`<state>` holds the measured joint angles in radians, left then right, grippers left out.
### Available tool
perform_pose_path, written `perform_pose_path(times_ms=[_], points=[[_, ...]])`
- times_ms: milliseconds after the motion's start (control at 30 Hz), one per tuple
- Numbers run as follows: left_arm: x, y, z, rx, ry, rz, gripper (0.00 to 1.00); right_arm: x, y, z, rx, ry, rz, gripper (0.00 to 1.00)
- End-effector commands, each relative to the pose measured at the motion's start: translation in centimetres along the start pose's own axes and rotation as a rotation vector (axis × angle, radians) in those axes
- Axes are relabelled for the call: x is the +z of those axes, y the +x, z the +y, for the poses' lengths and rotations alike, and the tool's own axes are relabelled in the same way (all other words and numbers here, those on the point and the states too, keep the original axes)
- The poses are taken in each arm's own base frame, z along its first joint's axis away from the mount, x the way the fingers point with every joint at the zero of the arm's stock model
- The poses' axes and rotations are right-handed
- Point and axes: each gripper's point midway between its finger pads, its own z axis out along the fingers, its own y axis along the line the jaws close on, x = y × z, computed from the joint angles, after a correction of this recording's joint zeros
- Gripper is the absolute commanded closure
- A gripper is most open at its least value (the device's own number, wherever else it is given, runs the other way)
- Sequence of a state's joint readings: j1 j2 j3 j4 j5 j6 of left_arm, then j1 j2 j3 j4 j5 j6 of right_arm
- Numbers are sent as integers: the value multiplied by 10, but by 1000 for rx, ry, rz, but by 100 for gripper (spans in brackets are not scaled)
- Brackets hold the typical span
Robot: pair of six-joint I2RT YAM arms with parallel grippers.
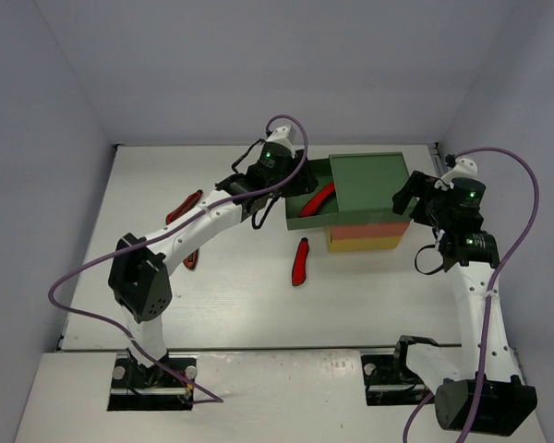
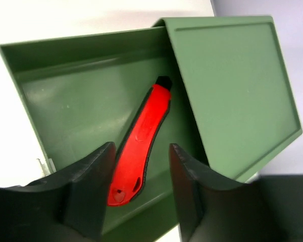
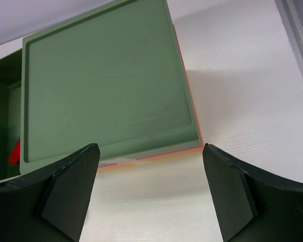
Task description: Sort the tools into containers
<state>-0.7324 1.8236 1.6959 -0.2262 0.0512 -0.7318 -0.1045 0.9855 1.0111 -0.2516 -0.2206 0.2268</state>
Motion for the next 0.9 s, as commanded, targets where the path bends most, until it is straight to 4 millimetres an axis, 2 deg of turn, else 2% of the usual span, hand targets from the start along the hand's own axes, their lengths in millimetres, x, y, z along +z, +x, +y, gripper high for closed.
perform_pose_path(times_ms=[0,100,200,267,367,400,467,500,633,667,767,867], points=[[-60,-76,-53,146,105,-196,44,-10,-26,25,-37,-68,-84,19],[-90,-97,-57,207,95,-266,39,-10,-27,36,-40,-83,-86,19],[-115,-111,-53,247,67,-328,38,-10,-24,54,-45,-95,-84,19],[-129,-115,-48,268,44,-354,37,-9,-18,67,-49,-99,-76,19],[-153,-115,-30,301,-22,-379,36,-8,1,96,-47,-118,-48,19],[-153,-111,-19,313,-64,-373,35,-6,5,97,-46,-96,-48,19],[-169,-104,-1,329,-126,-364,34,-5,22,111,-20,-89,-26,19],[-167,-96,11,339,-163,-341,33,-5,32,118,-34,-90,-19,19],[-199,-71,58,330,-311,-321,29,-20,84,161,4,-135,7,18],[-206,-63,73,315,-358,-314,27,-24,96,166,8,-135,4,18],[-230,-32,111,272,-474,-260,26,-31,124,170,14,-135,15,18],[-248,-10,131,234,-514,-227,25,-36,141,166,43,-120,5,17]])
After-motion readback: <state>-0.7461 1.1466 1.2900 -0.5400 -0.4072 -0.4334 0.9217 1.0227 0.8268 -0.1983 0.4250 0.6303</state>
